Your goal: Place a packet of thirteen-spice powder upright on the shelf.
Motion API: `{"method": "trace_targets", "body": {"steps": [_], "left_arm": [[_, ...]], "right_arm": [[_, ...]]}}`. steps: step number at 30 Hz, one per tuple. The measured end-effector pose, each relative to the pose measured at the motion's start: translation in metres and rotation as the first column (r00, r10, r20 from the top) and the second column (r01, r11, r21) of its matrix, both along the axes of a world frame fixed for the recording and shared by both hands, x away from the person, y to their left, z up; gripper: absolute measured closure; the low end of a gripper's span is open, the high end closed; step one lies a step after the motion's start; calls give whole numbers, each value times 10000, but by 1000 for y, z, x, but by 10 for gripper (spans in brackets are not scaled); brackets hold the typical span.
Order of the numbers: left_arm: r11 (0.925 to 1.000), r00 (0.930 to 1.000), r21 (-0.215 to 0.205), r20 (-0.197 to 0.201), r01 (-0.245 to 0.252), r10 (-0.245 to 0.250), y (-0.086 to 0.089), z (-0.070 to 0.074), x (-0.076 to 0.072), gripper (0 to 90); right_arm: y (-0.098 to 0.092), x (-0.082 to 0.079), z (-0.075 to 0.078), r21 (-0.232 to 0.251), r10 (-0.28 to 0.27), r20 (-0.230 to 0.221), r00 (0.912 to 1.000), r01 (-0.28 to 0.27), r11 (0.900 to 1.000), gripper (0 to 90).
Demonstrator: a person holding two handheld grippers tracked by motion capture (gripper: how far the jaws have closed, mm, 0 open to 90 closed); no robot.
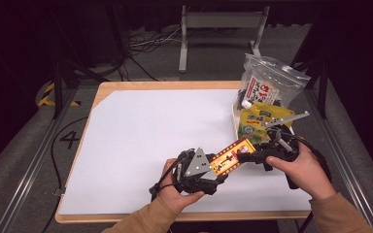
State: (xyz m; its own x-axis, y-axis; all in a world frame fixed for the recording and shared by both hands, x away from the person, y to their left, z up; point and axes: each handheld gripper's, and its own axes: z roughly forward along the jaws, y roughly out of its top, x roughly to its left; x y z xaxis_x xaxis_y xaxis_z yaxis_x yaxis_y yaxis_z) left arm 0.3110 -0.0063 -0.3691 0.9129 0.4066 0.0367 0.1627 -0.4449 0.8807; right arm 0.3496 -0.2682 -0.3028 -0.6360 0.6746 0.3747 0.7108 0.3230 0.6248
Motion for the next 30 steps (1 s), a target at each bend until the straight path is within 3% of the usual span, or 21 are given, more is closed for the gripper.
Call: {"method": "trace_targets", "body": {"steps": [5, 11, 20, 21, 24, 30], "left_arm": [[9993, 9998, 361, -166, -124, 130, -1, -4, 2, 324], [9978, 9998, 665, -186, -70, 83, -6, -7, 2, 324], [9948, 9999, 1006, 83, -147, 139, -10, -8, 1, 311], [9951, 9999, 979, -93, -97, 106, -11, -9, 2, 304], [9951, 9999, 992, -115, -41, 52, -11, -10, 3, 288], [9975, 9966, 603, -765, 368, -321, -7, -10, 9, 283]], "right_arm": [[5, -1, 1, -83, 321, 645, 9974, -317, 9995, 449], [3, -3, 6, 253, 534, 648, 9965, -551, 9982, 554], [4, -6, 11, 320, 701, 563, 9959, -720, 9969, 630], [5, -7, 12, 367, 753, 542, 9957, -773, 9963, 641], [6, -8, 14, 378, 824, 552, 9951, -846, 9957, 655], [13, -12, 22, 80, 1330, 832, 9876, -1341, 9909, 680]]}}
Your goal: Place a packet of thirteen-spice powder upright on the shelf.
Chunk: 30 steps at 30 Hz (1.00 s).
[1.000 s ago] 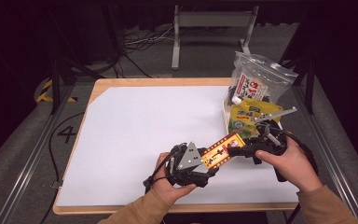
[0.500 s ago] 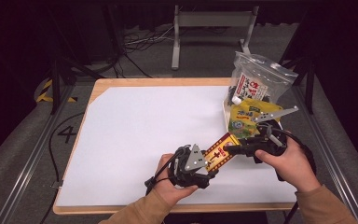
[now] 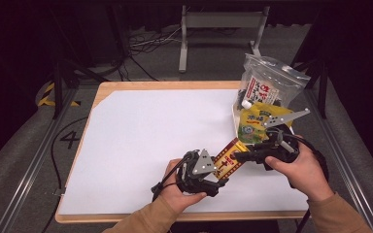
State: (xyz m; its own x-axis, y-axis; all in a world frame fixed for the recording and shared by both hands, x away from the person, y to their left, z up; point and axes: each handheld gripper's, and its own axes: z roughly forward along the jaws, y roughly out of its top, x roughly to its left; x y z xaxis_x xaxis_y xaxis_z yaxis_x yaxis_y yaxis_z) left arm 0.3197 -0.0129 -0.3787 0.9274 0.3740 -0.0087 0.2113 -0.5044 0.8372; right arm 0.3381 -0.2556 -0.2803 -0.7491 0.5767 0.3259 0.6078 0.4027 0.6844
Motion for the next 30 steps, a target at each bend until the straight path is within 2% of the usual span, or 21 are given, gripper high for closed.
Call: {"method": "trace_targets", "body": {"steps": [3, 6, 13, 14, 15, 20, 23, 30], "left_arm": [[9999, 9999, -151, -148, -47, 45, 5, 1, 2, 252], [9999, 9998, -52, -120, -147, 147, 9, 3, 1, 237], [9967, 9964, -62, -272, -808, 807, 30, 6, 5, 234], [9967, 9964, -62, -272, -808, 807, 30, 6, 5, 235], [9959, 9956, -43, -247, -905, 903, 35, 6, 6, 235], [9901, 9898, 73, -214, -1405, 1406, 53, 6, 8, 235], [9857, 9852, 138, -326, -1680, 1683, 65, 4, 11, 235], [9767, 9758, 146, -426, -2140, 2144, 86, 3, 15, 235]], "right_arm": [[3, -1, 7, -134, 117, 218, 9997, -114, 9998, 681], [4, 0, 12, -221, 258, 362, 9990, -250, 9994, 681], [6, 3, 25, -1219, 813, 730, 9940, -720, 9899, 681], [6, 3, 25, -1219, 813, 730, 9940, -720, 9899, 681], [6, 4, 29, -1454, 973, 906, 9911, -835, 9858, 681], [4, 8, 36, -1798, 1156, 1174, 9863, -934, 9793, 681], [2, 10, 41, -2037, 1281, 1319, 9829, -996, 9740, 681], [-1, 14, 49, -2718, 1744, 1766, 9687, -1223, 9546, 681]]}}
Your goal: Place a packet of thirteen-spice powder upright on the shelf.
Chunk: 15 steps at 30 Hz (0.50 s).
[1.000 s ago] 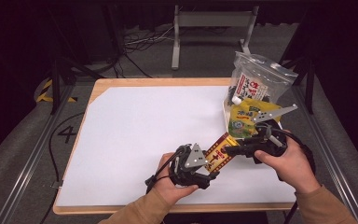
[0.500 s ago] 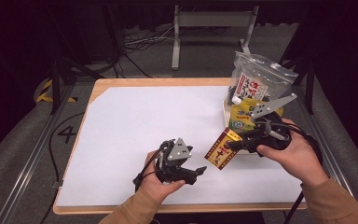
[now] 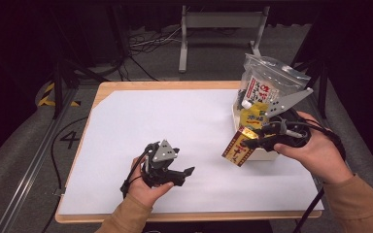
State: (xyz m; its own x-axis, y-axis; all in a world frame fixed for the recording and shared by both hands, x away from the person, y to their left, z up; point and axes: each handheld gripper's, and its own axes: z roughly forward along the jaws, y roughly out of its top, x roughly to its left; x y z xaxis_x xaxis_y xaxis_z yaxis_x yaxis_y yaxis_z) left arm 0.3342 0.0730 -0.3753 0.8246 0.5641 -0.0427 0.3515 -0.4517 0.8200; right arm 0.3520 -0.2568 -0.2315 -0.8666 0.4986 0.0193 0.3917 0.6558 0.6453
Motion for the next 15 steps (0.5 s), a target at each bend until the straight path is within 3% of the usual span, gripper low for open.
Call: {"method": "trace_targets", "body": {"steps": [15], "left_arm": [[9958, 9960, -239, -198, -879, 875, 52, 0, 1, 232]], "right_arm": [[-18, 14, 8, -857, 676, 324, 9972, -646, 9942, 681]]}}
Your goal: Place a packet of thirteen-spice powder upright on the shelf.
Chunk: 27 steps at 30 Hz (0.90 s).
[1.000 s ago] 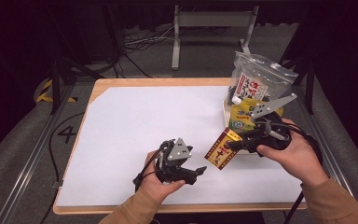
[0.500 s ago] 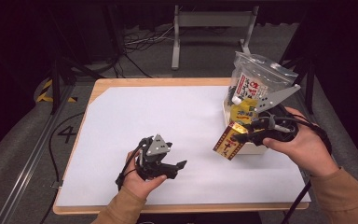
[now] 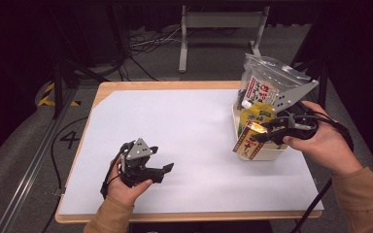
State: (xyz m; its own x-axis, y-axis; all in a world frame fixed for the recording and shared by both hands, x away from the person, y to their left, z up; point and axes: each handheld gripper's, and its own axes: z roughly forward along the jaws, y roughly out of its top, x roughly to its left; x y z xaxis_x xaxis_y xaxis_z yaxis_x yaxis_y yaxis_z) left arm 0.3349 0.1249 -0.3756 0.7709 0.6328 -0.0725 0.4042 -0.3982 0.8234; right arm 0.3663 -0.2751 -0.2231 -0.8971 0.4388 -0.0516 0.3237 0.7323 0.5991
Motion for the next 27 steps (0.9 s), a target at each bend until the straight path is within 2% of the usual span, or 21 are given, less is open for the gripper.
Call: {"method": "trace_targets", "body": {"steps": [4, 14, 27], "left_arm": [[9999, 9999, -47, 45, -121, 121, 10, 0, -1, 229], [9988, 9991, -225, 5, -428, 428, 32, -1, -1, 229], [9986, 9988, -205, -10, -491, 490, 38, -3, 1, 236]], "right_arm": [[-5, 5, -1, -169, 57, -4, 10000, -58, 9998, 681], [-13, 19, -5, -831, 277, 417, 9987, -242, 9962, 680], [-19, 34, -14, -1333, 762, 397, 9963, -703, 9886, 680]]}}
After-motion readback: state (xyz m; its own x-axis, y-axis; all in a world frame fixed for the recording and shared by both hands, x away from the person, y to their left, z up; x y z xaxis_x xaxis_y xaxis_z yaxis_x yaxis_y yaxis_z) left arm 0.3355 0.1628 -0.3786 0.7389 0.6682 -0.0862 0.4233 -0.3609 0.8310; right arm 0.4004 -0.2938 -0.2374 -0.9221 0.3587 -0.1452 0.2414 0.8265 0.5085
